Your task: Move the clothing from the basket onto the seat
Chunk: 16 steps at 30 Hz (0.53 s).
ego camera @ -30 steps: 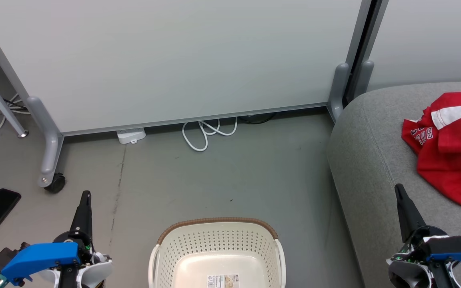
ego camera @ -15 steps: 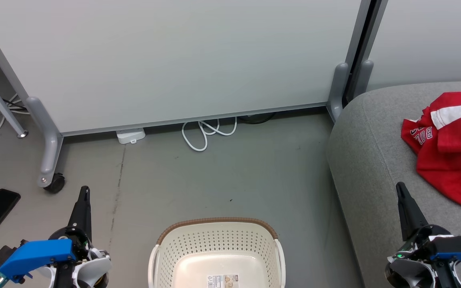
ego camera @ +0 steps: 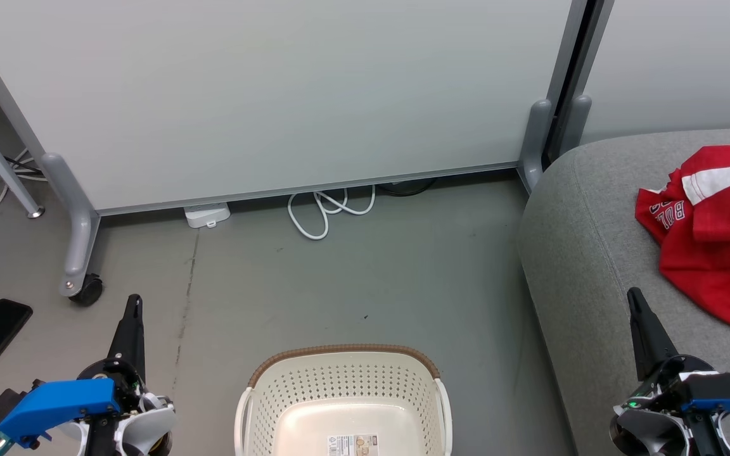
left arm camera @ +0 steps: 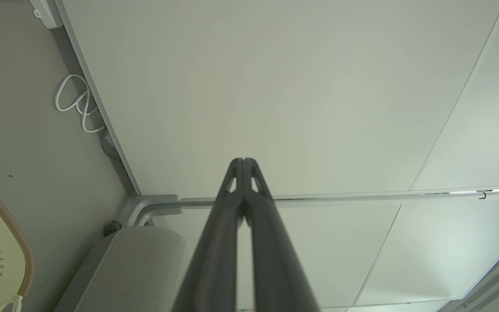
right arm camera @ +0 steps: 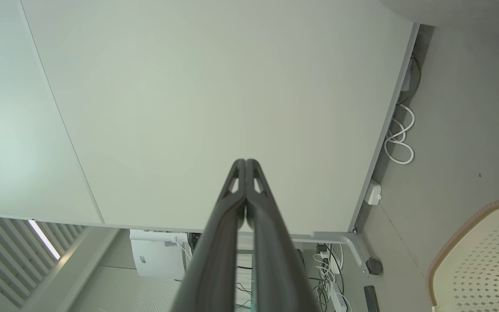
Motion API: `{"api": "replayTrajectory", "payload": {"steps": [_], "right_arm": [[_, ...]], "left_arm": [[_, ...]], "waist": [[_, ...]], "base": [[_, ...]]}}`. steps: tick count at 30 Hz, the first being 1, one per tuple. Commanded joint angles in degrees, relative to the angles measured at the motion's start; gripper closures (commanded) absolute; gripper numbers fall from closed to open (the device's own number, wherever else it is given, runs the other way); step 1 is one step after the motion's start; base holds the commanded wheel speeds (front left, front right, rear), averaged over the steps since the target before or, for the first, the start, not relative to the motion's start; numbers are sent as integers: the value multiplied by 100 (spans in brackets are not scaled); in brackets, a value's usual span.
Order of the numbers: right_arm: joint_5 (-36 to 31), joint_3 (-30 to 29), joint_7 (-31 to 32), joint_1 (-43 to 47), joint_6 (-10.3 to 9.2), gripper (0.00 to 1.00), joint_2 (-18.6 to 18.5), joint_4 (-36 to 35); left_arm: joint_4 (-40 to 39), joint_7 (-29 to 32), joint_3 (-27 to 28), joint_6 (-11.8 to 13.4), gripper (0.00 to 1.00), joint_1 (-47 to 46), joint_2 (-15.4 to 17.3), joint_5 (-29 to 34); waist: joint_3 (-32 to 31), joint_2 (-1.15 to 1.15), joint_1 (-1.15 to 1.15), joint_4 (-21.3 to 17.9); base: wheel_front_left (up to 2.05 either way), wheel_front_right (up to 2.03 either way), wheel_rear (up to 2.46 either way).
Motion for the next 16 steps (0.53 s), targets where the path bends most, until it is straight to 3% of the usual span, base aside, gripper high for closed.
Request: {"api": "replayTrajectory", "payload": {"steps": [1,16], "right_arm": [[15,-9,10,-57,4,100,-17,-19],[16,-8,10,-57,4,100,-17,-19]], "left_arm": [[-18,23,15,-20,100,-58,-7,-16],[-18,21,13,-20,100,-57,-6,-18]], "waist": [[0,0,0,0],[0,0,0,0]], "base": [[0,0,0],[0,0,0]]}}
